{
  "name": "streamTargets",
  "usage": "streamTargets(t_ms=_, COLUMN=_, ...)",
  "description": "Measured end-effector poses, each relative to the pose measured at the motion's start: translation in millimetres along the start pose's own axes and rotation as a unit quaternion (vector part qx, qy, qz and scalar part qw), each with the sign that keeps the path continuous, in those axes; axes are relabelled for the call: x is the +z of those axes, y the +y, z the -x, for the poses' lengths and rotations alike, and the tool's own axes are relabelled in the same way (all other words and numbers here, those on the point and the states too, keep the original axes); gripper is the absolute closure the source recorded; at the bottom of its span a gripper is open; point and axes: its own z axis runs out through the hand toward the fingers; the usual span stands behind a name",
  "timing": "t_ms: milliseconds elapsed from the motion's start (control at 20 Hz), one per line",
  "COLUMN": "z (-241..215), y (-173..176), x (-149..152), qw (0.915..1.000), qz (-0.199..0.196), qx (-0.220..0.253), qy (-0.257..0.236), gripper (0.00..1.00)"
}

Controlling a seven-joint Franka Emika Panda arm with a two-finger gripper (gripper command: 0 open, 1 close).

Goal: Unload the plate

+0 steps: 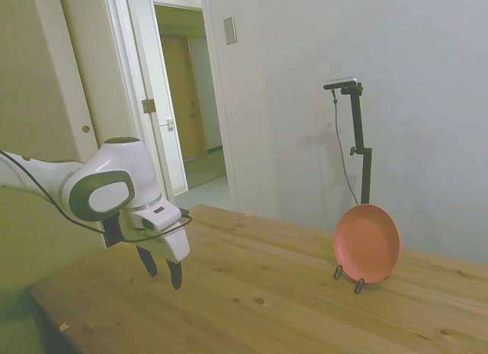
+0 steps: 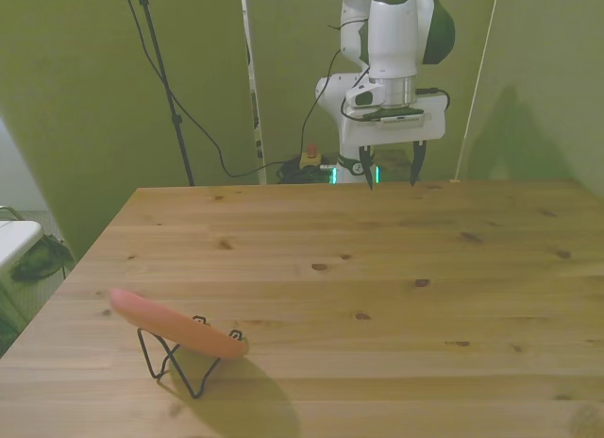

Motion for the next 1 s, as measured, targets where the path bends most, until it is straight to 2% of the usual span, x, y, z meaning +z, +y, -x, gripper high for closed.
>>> streamTargets(t_ms=100, z=-1, y=1, x=0, qw=1.0000, qz=0.000, qx=0.002, qy=0.000, gripper=0.00)
streamTargets(t_ms=200, z=-22, y=9, x=-11, qw=0.9993, qz=-0.005, qx=0.020, qy=0.030, gripper=0.00)
streamTargets(t_ms=350, z=-78, y=32, x=-40, qw=0.9943, qz=-0.023, qx=0.064, qy=0.083, gripper=0.00)
streamTargets(t_ms=550, z=-157, y=47, x=-70, qw=0.9833, qz=-0.043, qx=0.110, qy=0.138, gripper=0.00)
streamTargets(t_ms=750, z=-232, y=50, x=-92, qw=0.9746, qz=-0.051, qx=0.144, qy=0.164, gripper=0.00)
streamTargets(t_ms=900, z=-244, y=36, x=-102, qw=0.9787, qz=-0.049, qx=0.141, qy=0.140, gripper=0.00)
streamTargets(t_ms=1000, z=-248, y=42, x=-106, qw=0.9834, qz=-0.024, qx=0.122, qy=0.132, gripper=0.00)
